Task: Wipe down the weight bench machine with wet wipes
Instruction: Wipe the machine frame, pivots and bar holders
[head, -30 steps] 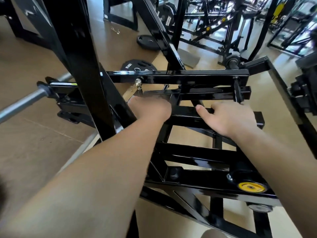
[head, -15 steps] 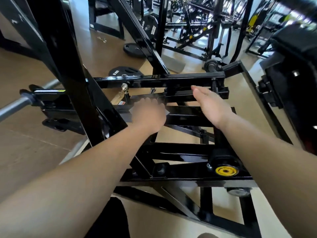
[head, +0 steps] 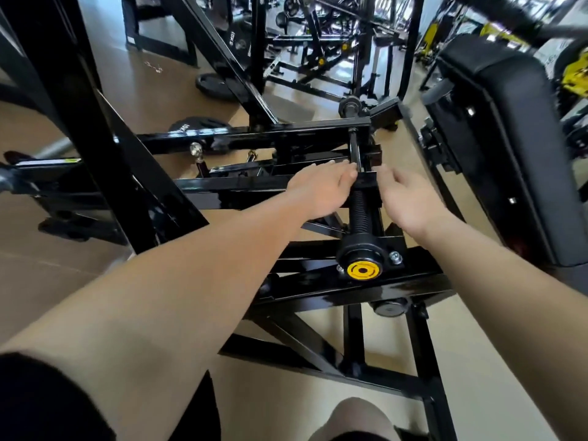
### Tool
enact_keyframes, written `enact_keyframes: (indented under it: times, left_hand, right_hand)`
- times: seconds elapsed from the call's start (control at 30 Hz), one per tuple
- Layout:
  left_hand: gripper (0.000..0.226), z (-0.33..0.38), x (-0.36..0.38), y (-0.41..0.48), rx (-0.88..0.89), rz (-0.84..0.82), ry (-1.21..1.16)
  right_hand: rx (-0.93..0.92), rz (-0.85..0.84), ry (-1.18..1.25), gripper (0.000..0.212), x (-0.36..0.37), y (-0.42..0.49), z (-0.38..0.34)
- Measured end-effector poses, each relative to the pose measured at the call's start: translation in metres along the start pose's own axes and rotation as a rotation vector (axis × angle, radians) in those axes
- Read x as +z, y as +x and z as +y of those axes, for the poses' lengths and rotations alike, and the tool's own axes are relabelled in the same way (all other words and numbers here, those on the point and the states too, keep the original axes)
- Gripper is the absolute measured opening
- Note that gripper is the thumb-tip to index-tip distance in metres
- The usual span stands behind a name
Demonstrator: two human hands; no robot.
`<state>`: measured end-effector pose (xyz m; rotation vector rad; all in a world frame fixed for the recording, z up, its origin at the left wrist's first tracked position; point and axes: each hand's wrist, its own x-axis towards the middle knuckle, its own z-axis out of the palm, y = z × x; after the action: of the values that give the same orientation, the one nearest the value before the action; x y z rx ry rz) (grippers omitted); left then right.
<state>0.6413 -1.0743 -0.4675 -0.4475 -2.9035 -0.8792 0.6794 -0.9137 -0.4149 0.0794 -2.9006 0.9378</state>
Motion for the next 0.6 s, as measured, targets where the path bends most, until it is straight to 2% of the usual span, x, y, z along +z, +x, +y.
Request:
enact_keyframes:
  times: [0.13, 0.23, 0.3, 0.4, 0.43, 0.5, 0.57, 0.6]
  left_hand:
    - [0.051, 0.013, 0.019, -0.03, 0.027, 0.049, -0.471]
    - [0.047, 0.023, 0.02, -0.059, 0.031, -0.033, -0.643]
    - [0.051, 0.018, 0.022, -0.078, -0.017, 0.016, -0.627]
    - [0.051, 0.004, 0.006, -0.101, -0.18, 0.234, -0.623]
    - [0.049, -0.004, 0.002, -0.103, -0.244, 0.339, -0.541]
    - [0.048, -0.014, -0.007, -0.113, -0.243, 0.503, -0.335]
    - [0.045, -0.016, 0.005, -0.128, -0.184, 0.516, -0.295]
    - [0.044, -0.015, 0.023, -0.139, -0.174, 0.438, -0.319]
  right_hand:
    - [-0.003, 0.007, -0.001, 0.044, 0.006, -0.013, 0.002]
    - [-0.032, -0.012, -0.073, 0.046, 0.007, -0.027, -0.001]
    - [-0.072, 0.003, -0.078, 0.044, 0.004, -0.038, -0.003]
    - [-0.194, 0.052, -0.094, 0.032, 0.004, -0.053, -0.013]
    - [-0.245, 0.053, -0.112, 0.03, 0.007, -0.057, -0.018]
    - [-0.285, 0.003, -0.095, 0.028, 0.018, -0.065, -0.029]
    - [-0.274, -0.071, -0.139, 0.028, 0.032, -0.071, -0.034]
    - [-0.285, -0.075, -0.249, 0.028, 0.039, -0.074, -0.033]
